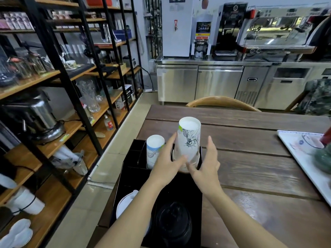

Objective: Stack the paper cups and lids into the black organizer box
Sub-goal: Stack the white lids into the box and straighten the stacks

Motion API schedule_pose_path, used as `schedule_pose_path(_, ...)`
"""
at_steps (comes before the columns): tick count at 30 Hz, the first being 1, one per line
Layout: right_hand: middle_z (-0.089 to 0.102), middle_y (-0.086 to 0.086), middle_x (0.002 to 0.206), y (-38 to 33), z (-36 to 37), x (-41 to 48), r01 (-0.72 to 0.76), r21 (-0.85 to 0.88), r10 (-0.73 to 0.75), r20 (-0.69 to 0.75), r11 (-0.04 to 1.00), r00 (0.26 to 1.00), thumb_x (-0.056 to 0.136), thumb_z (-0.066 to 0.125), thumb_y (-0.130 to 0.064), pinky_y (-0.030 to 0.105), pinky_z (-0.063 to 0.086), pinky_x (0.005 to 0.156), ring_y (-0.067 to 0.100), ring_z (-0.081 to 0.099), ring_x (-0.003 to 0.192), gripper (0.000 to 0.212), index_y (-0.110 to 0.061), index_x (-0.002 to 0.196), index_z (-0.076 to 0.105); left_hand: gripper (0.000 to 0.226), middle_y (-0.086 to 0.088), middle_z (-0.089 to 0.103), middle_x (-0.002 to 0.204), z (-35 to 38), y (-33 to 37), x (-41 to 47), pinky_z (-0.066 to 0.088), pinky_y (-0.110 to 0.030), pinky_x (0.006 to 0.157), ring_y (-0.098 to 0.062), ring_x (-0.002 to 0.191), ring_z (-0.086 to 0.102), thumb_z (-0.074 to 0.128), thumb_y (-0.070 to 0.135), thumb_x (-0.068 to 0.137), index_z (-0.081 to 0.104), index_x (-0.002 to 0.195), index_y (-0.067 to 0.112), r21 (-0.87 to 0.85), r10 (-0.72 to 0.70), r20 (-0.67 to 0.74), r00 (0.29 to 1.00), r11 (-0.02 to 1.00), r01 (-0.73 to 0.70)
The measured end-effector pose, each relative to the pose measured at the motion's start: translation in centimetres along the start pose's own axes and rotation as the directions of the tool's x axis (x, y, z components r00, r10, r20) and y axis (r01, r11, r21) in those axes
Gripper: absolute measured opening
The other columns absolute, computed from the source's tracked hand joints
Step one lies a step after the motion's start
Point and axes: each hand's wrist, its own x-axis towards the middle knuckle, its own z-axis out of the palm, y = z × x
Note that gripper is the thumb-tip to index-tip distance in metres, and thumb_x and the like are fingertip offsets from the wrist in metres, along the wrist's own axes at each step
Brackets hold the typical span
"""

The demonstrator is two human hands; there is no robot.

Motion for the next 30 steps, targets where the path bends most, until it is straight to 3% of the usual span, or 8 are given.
schedule_pose_path(3, 0.046, -0.007, 0.116, -0.5, 0.6, -1.5, 0.126, 0.049, -0.117, -0.164, 0.991, 0.979, 0.079, 0.056, -0.016, 0.017, 0.025, 0.096, 0.006, 0.044, 0.107, 0.055, -0.008, 0.131, 0.042, 0.032, 0.004, 0.055, 0.118, -1.3, 0.4, -0.6, 0.042, -0.030, 0.101, -0.015, 0.115, 0.053, 0.061, 0.017, 0.087, 0.055, 0.119, 0.021, 0.055, 0.045, -0.378, 0.925, 0.998, -0.026)
schedule_pose_path(5, 0.050, -0.015, 0.094, -1.1, 1.2, -2.1, 0.149, 0.096, -0.147, -0.019, 0.984, 0.989, 0.080, 0.048, -0.022, 0.013, 0.034, 0.083, -0.003, 0.047, 0.087, 0.041, -0.007, 0.117, 0.054, 0.022, 0.001, 0.055, 0.113, -2.3, 0.1, -0.6, 0.044, -0.035, 0.097, -0.018, 0.108, 0.053, 0.060, 0.019, 0.088, 0.054, 0.109, 0.023, 0.035, 0.047, -0.525, 0.850, 0.999, -0.033)
schedule_pose_path(7, 0.054, -0.010, 0.090, -1.9, 2.1, -2.2, 0.143, 0.082, -0.156, 0.185, 0.986, 0.970, 0.080, 0.046, -0.021, 0.012, 0.037, 0.080, -0.005, 0.049, 0.085, 0.039, -0.007, 0.116, 0.056, 0.028, 0.002, 0.052, 0.119, -3.2, -0.5, -0.4, 0.041, -0.037, 0.102, -0.017, 0.114, 0.050, 0.058, 0.022, 0.089, 0.052, 0.116, 0.020, 0.002, 0.007, -0.564, 0.826, 1.000, -0.007)
schedule_pose_path(12, 0.049, 0.001, 0.136, -3.6, 4.7, -1.0, 0.089, 0.093, -0.118, 0.372, 0.992, 0.921, 0.083, 0.054, -0.006, 0.031, 0.038, 0.108, 0.012, 0.045, 0.124, 0.060, -0.010, 0.140, 0.036, 0.059, 0.002, 0.035, 0.151, -4.5, -1.7, -0.4, 0.028, -0.036, 0.115, -0.013, 0.138, 0.031, 0.054, 0.032, 0.092, 0.031, 0.145, 0.023, -0.116, -0.151, -0.399, 0.905, 0.987, 0.113)
schedule_pose_path(16, 0.045, 0.000, 0.142, -4.1, 5.8, -0.4, 0.093, 0.053, -0.106, 0.364, 0.994, 0.925, 0.078, 0.056, -0.009, 0.034, 0.035, 0.112, 0.013, 0.042, 0.130, 0.073, -0.013, 0.145, 0.029, 0.064, 0.005, 0.027, 0.156, -5.1, -2.5, -0.9, 0.022, -0.032, 0.115, -0.010, 0.142, 0.024, 0.054, 0.035, 0.092, 0.023, 0.148, 0.030, -0.157, -0.206, -0.299, 0.932, 0.974, 0.165)
schedule_pose_path(20, 0.038, 0.000, 0.149, -3.7, 7.0, 0.3, 0.100, -0.010, -0.088, 0.381, 0.995, 0.920, 0.062, 0.060, -0.020, 0.040, 0.034, 0.113, 0.017, 0.036, 0.138, 0.095, -0.016, 0.147, 0.019, 0.063, 0.014, 0.036, 0.146, -5.4, -2.6, -1.2, 0.025, -0.022, 0.107, 0.000, 0.131, 0.033, 0.052, 0.034, 0.093, 0.023, 0.149, 0.028, -0.212, -0.207, -0.160, 0.965, 0.962, 0.172)
schedule_pose_path(26, 0.043, -0.014, 0.143, -2.8, 7.8, 0.0, -0.036, 0.044, 0.012, 0.469, 0.998, 0.883, 0.055, 0.065, -0.031, 0.044, 0.034, 0.112, 0.011, 0.039, 0.135, 0.107, -0.033, 0.147, 0.010, 0.089, 0.010, 0.035, 0.151, -5.4, -2.9, -1.1, 0.025, -0.038, 0.118, -0.008, 0.138, 0.035, 0.059, 0.059, 0.070, 0.020, 0.148, 0.037, -0.196, -0.232, -0.070, 0.970, 0.957, 0.215)
schedule_pose_path(30, 0.038, -0.015, 0.148, -2.2, 7.6, 0.0, -0.045, 0.029, 0.025, 0.483, 0.999, 0.875, 0.054, 0.063, -0.036, 0.046, 0.029, 0.115, 0.009, 0.034, 0.139, 0.110, -0.035, 0.147, 0.005, 0.073, 0.011, 0.027, 0.154, -5.6, -2.9, -1.0, 0.023, -0.029, 0.116, -0.008, 0.140, 0.029, 0.055, 0.035, 0.091, 0.011, 0.150, 0.036, -0.201, -0.240, -0.034, 0.970, 0.952, 0.229)
